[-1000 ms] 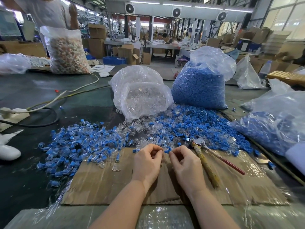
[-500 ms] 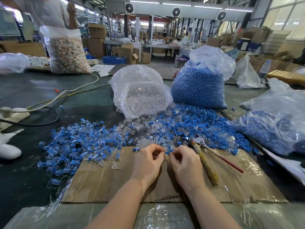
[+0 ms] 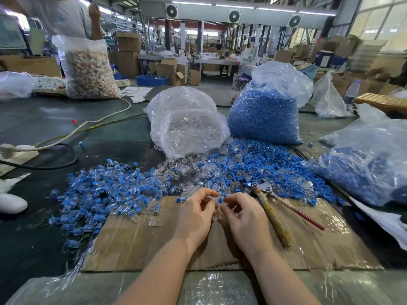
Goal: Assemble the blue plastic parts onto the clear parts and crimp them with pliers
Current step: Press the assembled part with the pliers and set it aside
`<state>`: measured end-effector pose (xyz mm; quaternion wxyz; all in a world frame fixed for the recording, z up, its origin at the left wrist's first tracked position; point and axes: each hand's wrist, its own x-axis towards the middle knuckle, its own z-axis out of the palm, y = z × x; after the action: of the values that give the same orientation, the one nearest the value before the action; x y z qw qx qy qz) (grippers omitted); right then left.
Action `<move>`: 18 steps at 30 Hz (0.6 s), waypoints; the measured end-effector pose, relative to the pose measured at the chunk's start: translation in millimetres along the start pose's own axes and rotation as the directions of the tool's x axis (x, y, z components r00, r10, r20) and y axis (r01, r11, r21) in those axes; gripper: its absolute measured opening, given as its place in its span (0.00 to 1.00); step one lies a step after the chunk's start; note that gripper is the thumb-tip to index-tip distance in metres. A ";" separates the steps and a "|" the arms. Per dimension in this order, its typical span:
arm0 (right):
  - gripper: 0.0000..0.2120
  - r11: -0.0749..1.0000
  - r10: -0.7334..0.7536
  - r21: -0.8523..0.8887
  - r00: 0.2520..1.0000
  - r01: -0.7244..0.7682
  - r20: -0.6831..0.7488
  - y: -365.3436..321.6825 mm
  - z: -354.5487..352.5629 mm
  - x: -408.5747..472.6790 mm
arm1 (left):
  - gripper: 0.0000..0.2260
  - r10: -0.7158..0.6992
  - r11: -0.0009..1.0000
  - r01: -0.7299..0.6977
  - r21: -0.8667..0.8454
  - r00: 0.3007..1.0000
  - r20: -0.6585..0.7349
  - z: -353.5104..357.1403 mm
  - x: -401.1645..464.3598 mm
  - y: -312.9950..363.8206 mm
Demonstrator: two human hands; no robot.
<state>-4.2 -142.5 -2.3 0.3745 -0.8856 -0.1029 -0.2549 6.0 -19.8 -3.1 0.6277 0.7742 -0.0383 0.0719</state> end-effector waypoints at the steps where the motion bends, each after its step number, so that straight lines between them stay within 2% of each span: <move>1: 0.04 1.000 -0.003 0.013 1.000 0.003 0.002 0.5 -0.2 0.1 | 0.10 -0.005 1.000 0.005 0.002 1.000 0.007 0.0 0.1 0.1; 5: 0.09 0.999 -0.030 0.033 0.999 0.029 0.022 0.7 -1.1 -0.1 | 0.10 -0.019 1.000 0.019 0.007 1.000 0.019 0.1 -0.5 0.5; 9: 0.08 0.999 -0.013 0.039 1.000 0.012 0.027 0.6 -1.7 0.2 | 0.08 -0.022 1.000 0.022 -0.002 0.999 0.032 0.3 -0.8 0.8; 14: 0.08 1.000 -0.013 0.027 0.999 0.012 0.051 1.5 -1.5 0.7 | 0.06 0.031 0.997 -0.032 0.065 0.999 0.009 1.2 2.0 -0.7; 18: 0.09 0.996 0.022 -0.085 1.000 -0.024 -0.020 4.1 -5.0 3.4 | 0.07 0.020 0.998 -0.020 0.064 1.000 -0.003 1.5 3.3 -2.6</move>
<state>-1.7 -148.9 0.0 0.3400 -0.8995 -0.0783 -0.2630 9.7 -20.6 -5.4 0.6017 0.7935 -0.0423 0.0808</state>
